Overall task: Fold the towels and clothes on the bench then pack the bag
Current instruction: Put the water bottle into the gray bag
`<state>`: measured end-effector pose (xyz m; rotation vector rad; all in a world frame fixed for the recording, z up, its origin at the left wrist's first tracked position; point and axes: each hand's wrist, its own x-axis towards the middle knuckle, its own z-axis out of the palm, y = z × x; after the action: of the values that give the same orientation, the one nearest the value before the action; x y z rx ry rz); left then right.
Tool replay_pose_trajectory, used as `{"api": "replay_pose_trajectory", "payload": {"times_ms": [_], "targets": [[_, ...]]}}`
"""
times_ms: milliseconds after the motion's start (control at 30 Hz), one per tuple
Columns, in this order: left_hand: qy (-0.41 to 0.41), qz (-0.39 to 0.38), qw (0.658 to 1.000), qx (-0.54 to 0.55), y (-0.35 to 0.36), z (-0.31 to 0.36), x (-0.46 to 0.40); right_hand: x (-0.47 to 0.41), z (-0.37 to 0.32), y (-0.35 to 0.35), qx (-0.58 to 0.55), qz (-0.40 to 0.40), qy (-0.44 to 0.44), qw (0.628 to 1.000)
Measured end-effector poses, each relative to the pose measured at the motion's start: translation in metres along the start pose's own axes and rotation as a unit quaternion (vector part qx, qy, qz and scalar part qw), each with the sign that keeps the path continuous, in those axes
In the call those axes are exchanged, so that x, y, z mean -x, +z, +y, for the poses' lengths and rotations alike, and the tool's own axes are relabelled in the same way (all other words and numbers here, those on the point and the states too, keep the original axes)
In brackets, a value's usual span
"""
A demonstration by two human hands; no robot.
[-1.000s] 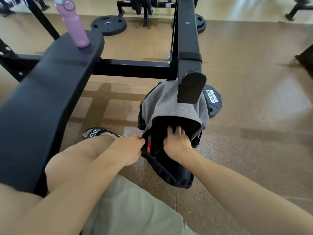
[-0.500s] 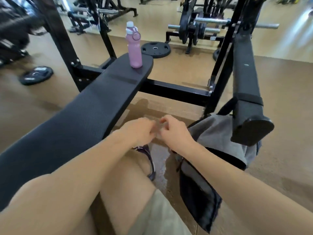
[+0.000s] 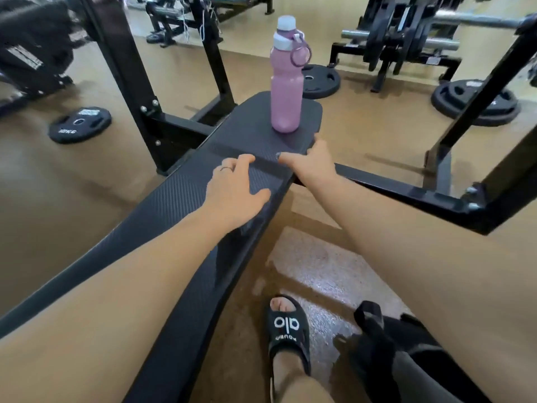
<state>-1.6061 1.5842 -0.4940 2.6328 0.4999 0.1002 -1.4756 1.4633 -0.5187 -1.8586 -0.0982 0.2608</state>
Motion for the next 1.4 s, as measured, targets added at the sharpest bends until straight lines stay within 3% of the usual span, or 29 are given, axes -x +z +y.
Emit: {"api": "replay_pose_trajectory", "payload": {"times_ms": [133,300,500,700,767,833,1067,1267,1400], "targets": [[0.004,0.004,0.996,-0.084,0.035,-0.034,-0.054,-0.103,0.005,0.028,-0.028,0.053,-0.021,0.998],[0.056,0.111,0.983,-0.134,0.069,-0.051,-0.059,-0.154,-0.029,0.048,-0.022,0.086,-0.037,0.995],[0.061,0.111,0.985,-0.114,0.067,-0.053,-0.059,-0.137,-0.018,0.074,0.004,0.086,-0.079,0.993],[0.037,0.027,0.997,0.062,0.049,-0.041,0.015,-0.018,-0.019,0.052,0.037,0.031,-0.026,0.999],[-0.001,-0.03,0.975,0.222,0.03,-0.03,0.052,0.044,-0.016,0.038,0.009,0.01,-0.001,1.0],[0.009,-0.056,0.947,0.315,0.005,-0.012,0.086,0.104,-0.014,0.021,-0.062,-0.013,0.01,0.998],[0.164,-0.037,0.957,0.237,-0.061,0.084,0.197,0.293,-0.039,-0.09,-0.193,-0.071,-0.044,0.978],[0.255,-0.122,0.925,0.253,-0.078,0.163,0.292,0.435,-0.047,-0.195,-0.168,0.013,-0.083,0.982],[0.292,-0.22,0.894,0.261,-0.062,0.2,0.351,0.517,-0.035,-0.254,-0.191,0.088,-0.121,0.97]]}}
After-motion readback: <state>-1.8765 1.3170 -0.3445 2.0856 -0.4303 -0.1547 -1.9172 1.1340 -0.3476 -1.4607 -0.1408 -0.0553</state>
